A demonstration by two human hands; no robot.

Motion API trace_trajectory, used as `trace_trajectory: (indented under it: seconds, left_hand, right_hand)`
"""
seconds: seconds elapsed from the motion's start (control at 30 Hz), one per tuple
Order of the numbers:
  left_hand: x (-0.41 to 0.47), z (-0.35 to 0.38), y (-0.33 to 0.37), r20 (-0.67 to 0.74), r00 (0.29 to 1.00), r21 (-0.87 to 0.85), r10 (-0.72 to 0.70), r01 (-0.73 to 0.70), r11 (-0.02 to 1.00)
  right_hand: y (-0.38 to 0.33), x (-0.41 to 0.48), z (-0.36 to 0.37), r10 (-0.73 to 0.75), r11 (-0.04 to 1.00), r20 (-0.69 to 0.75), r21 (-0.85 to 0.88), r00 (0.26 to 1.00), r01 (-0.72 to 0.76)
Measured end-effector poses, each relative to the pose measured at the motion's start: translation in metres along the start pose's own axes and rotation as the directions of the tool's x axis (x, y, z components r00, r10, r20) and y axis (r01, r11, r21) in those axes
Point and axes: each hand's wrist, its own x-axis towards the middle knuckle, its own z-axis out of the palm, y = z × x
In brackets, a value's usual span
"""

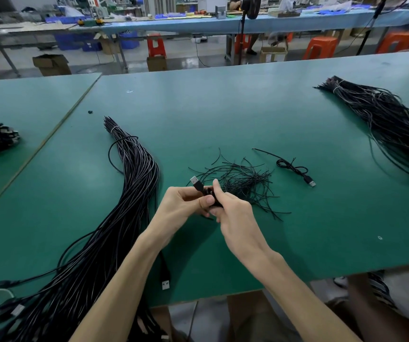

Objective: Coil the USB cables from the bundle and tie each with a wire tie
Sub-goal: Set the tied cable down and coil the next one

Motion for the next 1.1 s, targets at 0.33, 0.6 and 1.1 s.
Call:
trace_trajectory:
  seconds: [0.33,0.6,1.1]
  left_hand:
    - [0.0,0.003,0.003,0.06,0.992,0.029,0.109,-0.111,0.993]
    - [0.003,-0.005,0.003,-0.063,0.989,-0.118,0.137,-0.143,0.983]
    - [0.005,-0.008,0.002,-0.133,0.988,-0.147,0.082,-0.102,0.984]
  right_hand:
    - [0.0,0.0,0.0,0.106,0.991,0.022,0.08,0.994,-0.107]
    - [-0.012,-0.001,0.003,0.029,0.943,-0.145,0.333,0.989,0.021]
    - [-0.019,-0.004,0.011,-0.027,0.986,-0.182,0.159,0.983,0.057]
